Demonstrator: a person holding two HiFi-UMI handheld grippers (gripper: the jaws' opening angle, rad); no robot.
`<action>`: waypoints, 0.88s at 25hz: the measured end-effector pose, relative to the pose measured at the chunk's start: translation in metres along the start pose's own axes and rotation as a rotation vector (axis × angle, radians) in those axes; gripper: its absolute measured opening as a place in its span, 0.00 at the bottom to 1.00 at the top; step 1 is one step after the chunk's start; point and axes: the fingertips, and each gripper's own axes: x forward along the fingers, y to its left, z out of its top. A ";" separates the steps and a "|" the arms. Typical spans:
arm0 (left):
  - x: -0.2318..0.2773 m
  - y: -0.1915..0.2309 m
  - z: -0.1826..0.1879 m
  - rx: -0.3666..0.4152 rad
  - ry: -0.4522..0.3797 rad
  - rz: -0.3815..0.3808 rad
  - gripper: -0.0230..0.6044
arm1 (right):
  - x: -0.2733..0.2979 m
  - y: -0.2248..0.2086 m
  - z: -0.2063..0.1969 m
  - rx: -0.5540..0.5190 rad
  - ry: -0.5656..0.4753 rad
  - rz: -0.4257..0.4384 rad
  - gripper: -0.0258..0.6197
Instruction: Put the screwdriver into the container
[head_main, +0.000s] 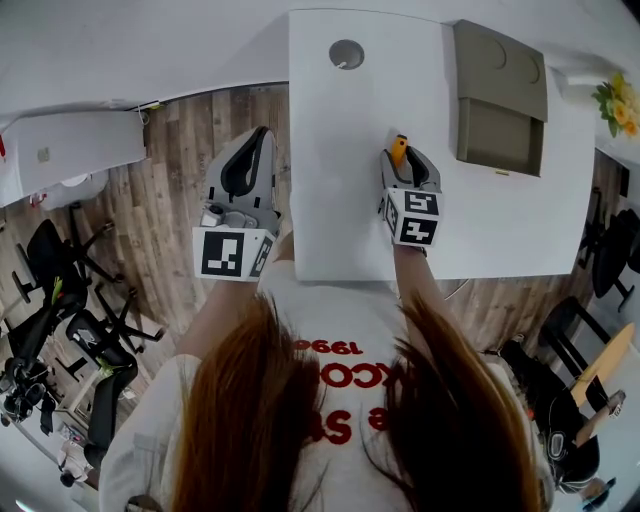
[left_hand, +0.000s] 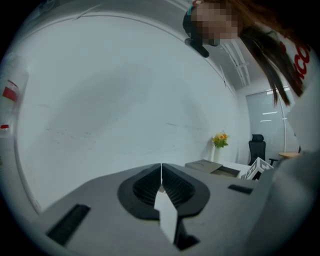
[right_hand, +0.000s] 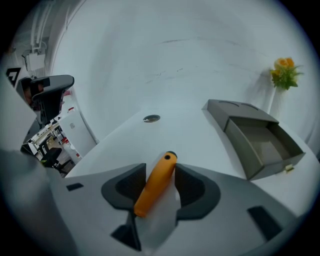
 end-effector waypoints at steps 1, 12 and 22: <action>-0.001 0.000 0.000 0.000 0.000 0.002 0.06 | 0.000 0.000 0.000 -0.001 0.001 0.002 0.32; -0.004 0.001 0.007 0.013 -0.023 0.031 0.06 | -0.012 0.008 0.040 0.030 -0.107 0.110 0.22; -0.014 0.003 0.040 0.031 -0.098 0.063 0.06 | -0.071 0.030 0.144 -0.041 -0.394 0.174 0.21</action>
